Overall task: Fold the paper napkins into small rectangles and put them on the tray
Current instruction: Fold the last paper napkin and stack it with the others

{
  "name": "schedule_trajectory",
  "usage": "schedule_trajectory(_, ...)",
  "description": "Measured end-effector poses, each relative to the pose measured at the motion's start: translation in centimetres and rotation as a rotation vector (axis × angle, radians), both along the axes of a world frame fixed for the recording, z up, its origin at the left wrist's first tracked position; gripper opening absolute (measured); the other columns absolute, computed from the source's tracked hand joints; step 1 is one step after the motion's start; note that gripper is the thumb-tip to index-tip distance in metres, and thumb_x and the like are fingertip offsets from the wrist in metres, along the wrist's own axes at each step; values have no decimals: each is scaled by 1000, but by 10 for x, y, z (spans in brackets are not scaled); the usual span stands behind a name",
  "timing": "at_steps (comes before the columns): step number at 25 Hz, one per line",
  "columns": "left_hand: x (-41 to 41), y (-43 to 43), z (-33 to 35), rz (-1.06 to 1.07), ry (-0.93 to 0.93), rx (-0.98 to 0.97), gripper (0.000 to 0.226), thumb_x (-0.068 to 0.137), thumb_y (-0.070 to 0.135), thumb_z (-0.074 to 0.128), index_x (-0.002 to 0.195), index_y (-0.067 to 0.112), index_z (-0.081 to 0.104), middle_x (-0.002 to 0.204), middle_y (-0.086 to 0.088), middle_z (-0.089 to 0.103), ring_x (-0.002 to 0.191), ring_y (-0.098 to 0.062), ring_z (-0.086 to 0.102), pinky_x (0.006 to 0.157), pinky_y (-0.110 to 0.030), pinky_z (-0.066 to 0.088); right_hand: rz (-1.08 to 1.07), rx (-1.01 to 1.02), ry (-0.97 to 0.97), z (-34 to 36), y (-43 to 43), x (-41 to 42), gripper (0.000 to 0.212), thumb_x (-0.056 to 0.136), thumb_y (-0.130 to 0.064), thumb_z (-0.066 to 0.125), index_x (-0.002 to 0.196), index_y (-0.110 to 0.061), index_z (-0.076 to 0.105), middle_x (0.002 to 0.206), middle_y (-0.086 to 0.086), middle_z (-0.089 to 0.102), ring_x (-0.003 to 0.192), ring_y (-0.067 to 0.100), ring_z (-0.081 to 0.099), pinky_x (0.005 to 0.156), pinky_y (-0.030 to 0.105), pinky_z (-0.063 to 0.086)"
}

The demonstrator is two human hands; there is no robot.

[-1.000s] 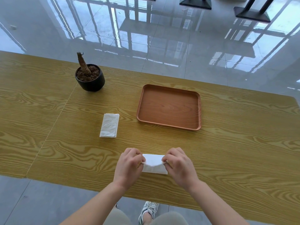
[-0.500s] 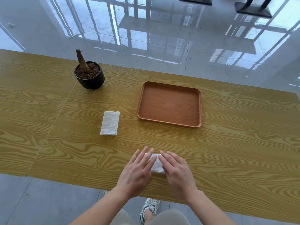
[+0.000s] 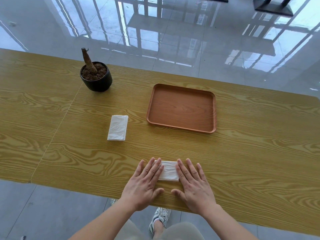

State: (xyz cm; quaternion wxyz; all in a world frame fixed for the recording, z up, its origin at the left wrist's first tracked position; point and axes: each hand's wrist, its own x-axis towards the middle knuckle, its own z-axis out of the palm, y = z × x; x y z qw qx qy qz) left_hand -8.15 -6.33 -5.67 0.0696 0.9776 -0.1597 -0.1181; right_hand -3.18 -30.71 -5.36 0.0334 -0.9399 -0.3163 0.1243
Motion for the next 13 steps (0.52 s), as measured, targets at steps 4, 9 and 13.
schedule_trajectory(4,2,-3,8,228,-85,-196,60,104,53,28,149,15,40,161,-7,31,150,-26,23,119,-45,23,-195,200,-37,6,11,4,62,103,-56,32,151,-19,41,159,-4,38,148,24,30,117,49,27)
schedule_trajectory(9,12,-6,24,585,-159,-176,40,84,46,68,114,21,63,99,2,57,91,-23,57,77,-39,47,-240,242,-106,20,29,33,40,92,-28,66,129,-11,63,117,0,66,105,25,59,86,41,52)
schedule_trajectory(13,11,-12,22,662,-79,-130,56,75,55,75,118,23,60,100,2,56,93,-21,54,82,-38,44,-139,121,-58,32,32,51,15,89,-30,69,99,-20,66,96,-3,59,90,21,52,79,36,49)
